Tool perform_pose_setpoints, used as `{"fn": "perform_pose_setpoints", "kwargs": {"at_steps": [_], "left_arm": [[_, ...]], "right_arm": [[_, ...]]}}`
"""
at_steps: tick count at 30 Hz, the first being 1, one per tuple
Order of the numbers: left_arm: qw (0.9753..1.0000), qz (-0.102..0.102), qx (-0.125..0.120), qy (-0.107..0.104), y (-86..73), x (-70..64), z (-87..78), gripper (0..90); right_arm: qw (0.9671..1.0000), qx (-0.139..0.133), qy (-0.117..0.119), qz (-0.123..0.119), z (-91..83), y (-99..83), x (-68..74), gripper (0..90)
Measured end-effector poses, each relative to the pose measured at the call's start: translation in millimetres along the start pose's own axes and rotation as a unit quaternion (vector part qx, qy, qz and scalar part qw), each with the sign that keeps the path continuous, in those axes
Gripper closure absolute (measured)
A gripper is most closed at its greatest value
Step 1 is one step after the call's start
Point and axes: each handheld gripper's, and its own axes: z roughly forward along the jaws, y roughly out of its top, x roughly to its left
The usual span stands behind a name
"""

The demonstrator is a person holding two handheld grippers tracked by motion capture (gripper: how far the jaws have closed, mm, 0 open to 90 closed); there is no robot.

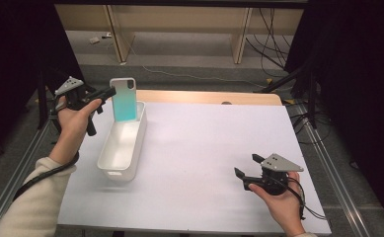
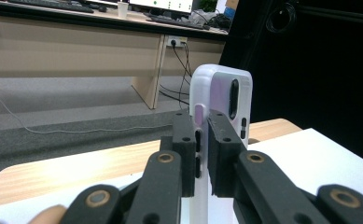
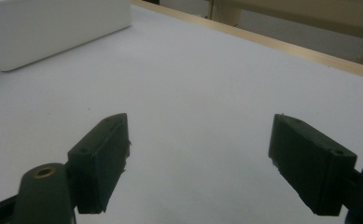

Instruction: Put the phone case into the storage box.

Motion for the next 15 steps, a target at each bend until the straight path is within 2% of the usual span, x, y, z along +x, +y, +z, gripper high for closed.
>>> {"fn": "perform_pose_setpoints", "kwargs": {"at_steps": [2, 3, 7, 9, 10, 15], "left_arm": [[1.0000, -0.002, 0.001, 0.001, -0.7, 0.6, 0.4, 82.5], [1.0000, -0.002, 0.001, 0.001, -0.8, 0.7, 0.6, 82.5], [1.0000, 0.001, 0.001, -0.001, -0.7, 0.9, 2.3, 82.5], [1.0000, 0.002, 0.002, 0.001, -0.2, 1.0, 2.7, 82.5], [1.0000, 0.003, 0.002, 0.001, 0.0, 1.3, 2.9, 82.5], [1.0000, 0.002, 0.004, 0.003, 0.2, 2.2, 4.1, 82.5]], "right_arm": [[1.0000, 0.009, 0.001, -0.002, -1.2, 0.5, -0.1, 21.5], [0.9999, -0.006, -0.004, -0.007, 0.6, -0.1, -0.5, 21.5], [1.0000, -0.006, -0.004, -0.007, 0.6, -0.1, -0.5, 21.5], [1.0000, 0.009, 0.001, -0.002, -1.2, 0.4, -0.2, 21.6], [1.0000, -0.004, -0.004, -0.006, 0.4, -0.1, -0.5, 21.6], [1.0000, -0.006, -0.004, -0.007, 0.6, 0.0, -0.4, 21.5]]}}
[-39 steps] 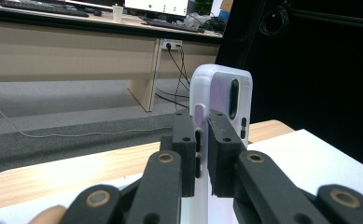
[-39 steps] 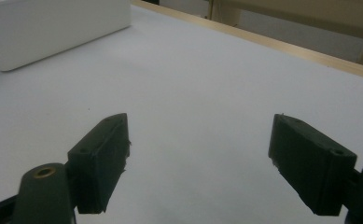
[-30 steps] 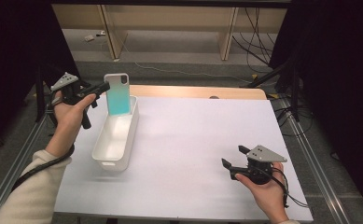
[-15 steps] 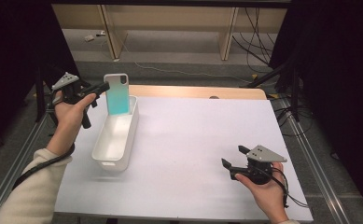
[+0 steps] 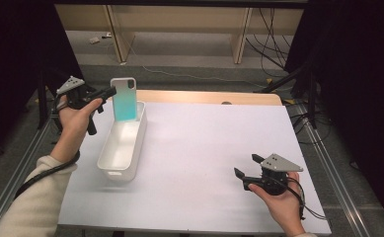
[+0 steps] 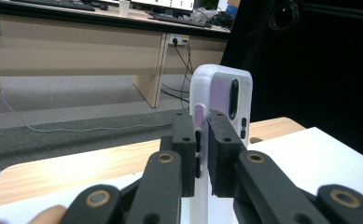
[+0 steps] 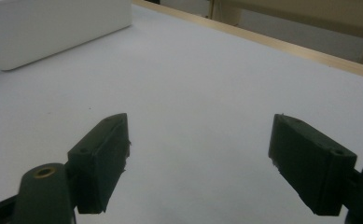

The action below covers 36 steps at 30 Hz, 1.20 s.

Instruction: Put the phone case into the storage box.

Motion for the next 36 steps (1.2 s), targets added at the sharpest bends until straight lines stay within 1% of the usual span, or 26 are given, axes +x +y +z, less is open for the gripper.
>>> {"fn": "perform_pose_setpoints", "kwargs": {"at_steps": [2, 4, 5, 6, 7, 15, 22, 27, 28, 31, 36], "left_arm": [[1.0000, -0.003, -0.001, 0.001, -0.2, 0.3, 0.4, 82.5], [1.0000, -0.005, -0.001, 0.001, -0.4, 0.9, 1.0, 82.5], [1.0000, -0.006, -0.001, 0.002, -0.4, 1.3, 1.2, 82.5], [1.0000, -0.006, -0.001, 0.002, -0.6, 1.7, 1.6, 82.5], [1.0000, -0.005, 0.000, 0.001, -0.7, 2.2, 1.9, 82.5], [1.0000, -0.006, 0.003, 0.007, -1.7, 6.7, 3.5, 82.5], [1.0000, -0.005, 0.004, 0.006, -1.9, 7.7, 6.9, 82.5], [1.0000, -0.002, 0.005, 0.004, -0.7, 8.7, 9.1, 82.5], [1.0000, -0.003, 0.006, 0.004, -0.5, 8.5, 9.8, 82.5], [1.0000, -0.002, 0.007, 0.002, -0.2, 8.5, 11.8, 82.5], [0.9999, -0.004, 0.010, -0.002, -0.7, 7.6, 15.1, 82.5]], "right_arm": [[1.0000, 0.005, 0.004, 0.007, -0.7, 0.3, 0.6, 21.5], [1.0000, 0.006, 0.004, 0.007, -0.6, 0.0, 0.3, 21.5], [0.9999, 0.015, 0.005, 0.005, -1.9, 0.5, 0.3, 21.5], [1.0000, 0.001, 0.000, 0.000, -0.1, 0.0, 0.0, 21.5], [1.0000, 0.000, 0.000, 0.000, -0.1, 0.1, 0.1, 21.4], [1.0000, 0.000, 0.000, -0.001, -0.2, 0.1, 0.0, 21.5], [1.0000, 0.001, 0.000, -0.001, -0.3, -0.1, 0.3, 21.4], [1.0000, 0.001, 0.001, -0.001, -0.4, -0.2, 0.2, 21.4], [1.0000, 0.006, 0.004, 0.005, -0.7, -0.1, 1.0, 21.4], [1.0000, 0.003, 0.003, 0.001, -0.6, -0.1, 0.6, 21.4], [1.0000, 0.006, 0.004, 0.005, -1.0, 0.0, 0.8, 21.4]]}}
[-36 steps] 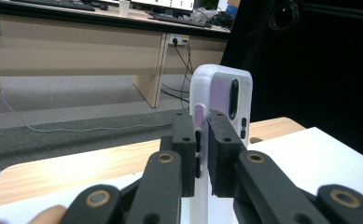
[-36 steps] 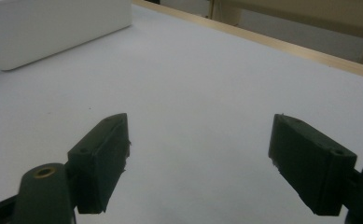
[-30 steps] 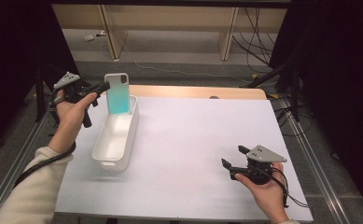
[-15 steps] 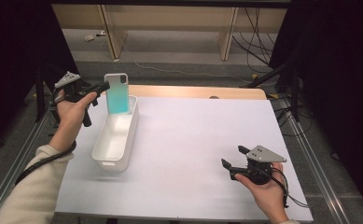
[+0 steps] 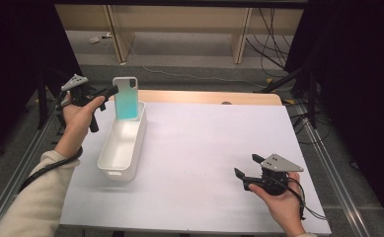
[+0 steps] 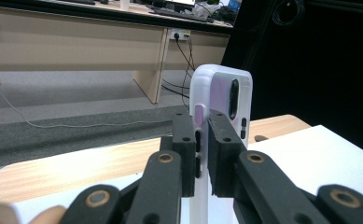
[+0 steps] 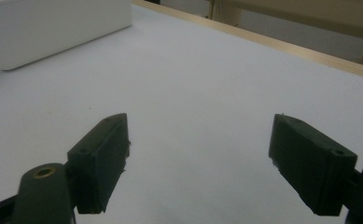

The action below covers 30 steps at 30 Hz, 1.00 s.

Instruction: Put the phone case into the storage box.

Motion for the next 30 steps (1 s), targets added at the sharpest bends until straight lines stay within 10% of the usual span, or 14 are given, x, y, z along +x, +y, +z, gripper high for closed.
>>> {"fn": "perform_pose_setpoints", "kwargs": {"at_steps": [30], "left_arm": [[0.9999, -0.003, 0.008, 0.010, -3.7, 8.3, 8.8, 82.5]], "right_arm": [[1.0000, 0.001, 0.002, -0.004, 2.1, -0.9, 0.1, 21.5]]}}
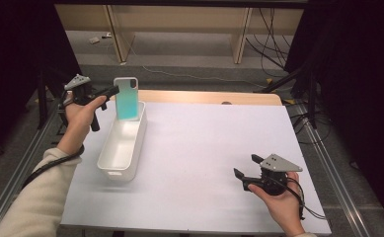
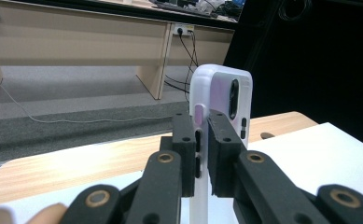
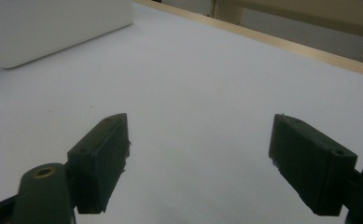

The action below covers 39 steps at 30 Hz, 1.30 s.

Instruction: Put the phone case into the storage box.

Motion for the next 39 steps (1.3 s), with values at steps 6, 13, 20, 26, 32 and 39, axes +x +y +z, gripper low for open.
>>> {"fn": "perform_pose_setpoints", "kwargs": {"at_steps": [6, 13, 20, 26, 32, 39], "left_arm": [[1.0000, 0.002, 0.004, 0.002, -0.8, 1.7, 1.1, 82.4], [0.9999, 0.005, 0.007, 0.006, -1.1, 2.7, 3.0, 82.4], [0.9999, 0.010, 0.009, 0.005, 0.5, 1.5, 5.7, 82.4], [0.9998, 0.013, 0.011, 0.006, 0.8, 1.9, 8.7, 82.4], [0.9998, 0.014, 0.014, 0.008, -0.3, 2.5, 11.7, 82.4], [0.9997, 0.014, 0.018, 0.013, -1.4, 4.2, 15.2, 82.4]], "right_arm": [[1.0000, 0.008, 0.002, 0.003, -1.1, 0.3, 0.1, 21.4], [1.0000, 0.008, 0.003, 0.004, -0.7, 0.2, -0.1, 21.4], [1.0000, 0.000, 0.003, 0.005, 0.4, -0.2, 0.1, 21.4], [1.0000, -0.005, -0.003, -0.002, 0.2, -0.1, -1.1, 21.5], [1.0000, 0.000, 0.001, 0.003, 0.0, -0.1, -0.4, 21.4], [1.0000, -0.003, -0.002, -0.001, 0.1, -0.1, -1.0, 21.4]]}}
